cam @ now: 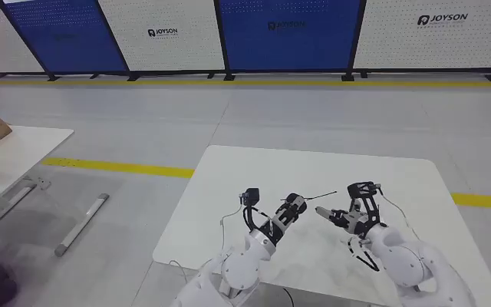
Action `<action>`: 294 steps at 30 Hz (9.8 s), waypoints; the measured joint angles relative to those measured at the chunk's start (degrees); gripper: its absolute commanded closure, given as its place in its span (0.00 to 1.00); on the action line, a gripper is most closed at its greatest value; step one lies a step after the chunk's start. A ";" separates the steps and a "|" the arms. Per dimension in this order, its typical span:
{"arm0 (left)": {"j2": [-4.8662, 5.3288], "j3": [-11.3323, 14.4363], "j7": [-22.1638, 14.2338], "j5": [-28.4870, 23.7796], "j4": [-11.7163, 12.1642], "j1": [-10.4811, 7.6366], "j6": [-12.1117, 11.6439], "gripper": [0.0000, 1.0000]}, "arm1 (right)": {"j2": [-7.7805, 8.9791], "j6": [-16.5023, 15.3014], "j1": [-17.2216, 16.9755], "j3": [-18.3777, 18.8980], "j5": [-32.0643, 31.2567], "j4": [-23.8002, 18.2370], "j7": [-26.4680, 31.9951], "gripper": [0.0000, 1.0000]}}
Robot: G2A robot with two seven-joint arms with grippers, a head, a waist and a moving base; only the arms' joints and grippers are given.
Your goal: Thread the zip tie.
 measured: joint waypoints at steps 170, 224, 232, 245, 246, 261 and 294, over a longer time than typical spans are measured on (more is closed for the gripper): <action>0.07 -0.61 -1.56 -1.64 -0.39 -0.01 0.33 1.00 | 2.62 -17.18 1.29 -7.01 14.19 3.76 -18.82 1.00; 0.07 -0.61 -1.56 -1.64 -0.39 -0.01 0.33 1.00 | 2.00 -17.18 4.18 -9.71 14.78 7.19 -18.15 1.00; 0.07 -0.61 -1.56 -1.64 -0.39 -0.01 0.33 1.00 | 1.44 -17.18 4.98 -10.60 14.36 8.85 -17.42 1.00; 0.07 -0.61 -1.56 -1.64 -0.39 -0.01 0.33 1.00 | 0.59 -16.95 5.54 -11.88 13.21 11.12 -16.35 1.00; 0.07 -0.61 -1.56 -1.64 -0.39 -0.01 0.33 1.00 | 0.55 -17.01 5.57 -11.89 13.21 11.34 -16.34 1.00; 0.07 -0.61 -1.56 -1.64 -0.39 -0.01 0.33 1.00 | 0.27 -17.18 5.33 -11.44 12.72 13.58 -15.77 1.00; 0.07 -0.61 -1.56 -1.64 -0.39 -0.01 0.33 1.00 | 4.00 -17.18 -1.92 -3.67 18.65 4.67 -20.69 0.00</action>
